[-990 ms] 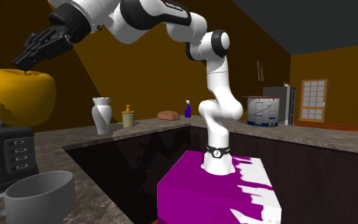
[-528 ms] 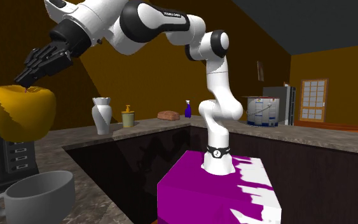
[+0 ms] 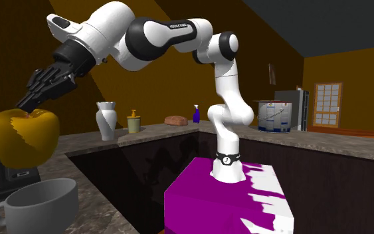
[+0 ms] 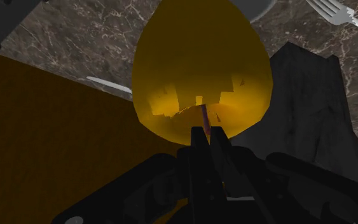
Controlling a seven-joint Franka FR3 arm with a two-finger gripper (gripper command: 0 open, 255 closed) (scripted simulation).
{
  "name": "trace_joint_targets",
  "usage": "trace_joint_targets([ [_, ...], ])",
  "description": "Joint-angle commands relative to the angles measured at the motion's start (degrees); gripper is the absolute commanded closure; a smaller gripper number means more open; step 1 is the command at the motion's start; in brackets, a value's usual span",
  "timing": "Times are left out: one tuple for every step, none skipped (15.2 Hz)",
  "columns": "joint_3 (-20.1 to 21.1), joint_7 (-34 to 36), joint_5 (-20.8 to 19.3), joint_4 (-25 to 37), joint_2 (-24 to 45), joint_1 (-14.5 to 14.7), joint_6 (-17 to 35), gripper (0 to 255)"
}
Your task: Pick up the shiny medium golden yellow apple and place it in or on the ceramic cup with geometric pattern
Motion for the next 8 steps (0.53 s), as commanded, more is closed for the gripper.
trace_joint_targets([
  [0.09,-0.54,0.44,-1.12,0.26,-0.12,1.42,255],
  [0.15,-0.72,0.6,-1.59,0.5,-0.13,2.12,255],
  [0.2,-0.9,0.75,-2.04,0.75,-0.15,2.83,255],
  [0.26,-1.09,0.92,-2.49,1.02,-0.17,3.53,255],
  [0.33,-1.28,1.08,-2.92,1.29,-0.19,4.23,255],
  [0.39,-1.48,1.26,-3.33,1.57,-0.21,4.93,255],
  [0.46,-1.68,1.43,-3.74,1.87,-0.24,5.62,255],
  [0.54,-1.89,1.61,-4.13,2.17,-0.27,6.31,255],
])
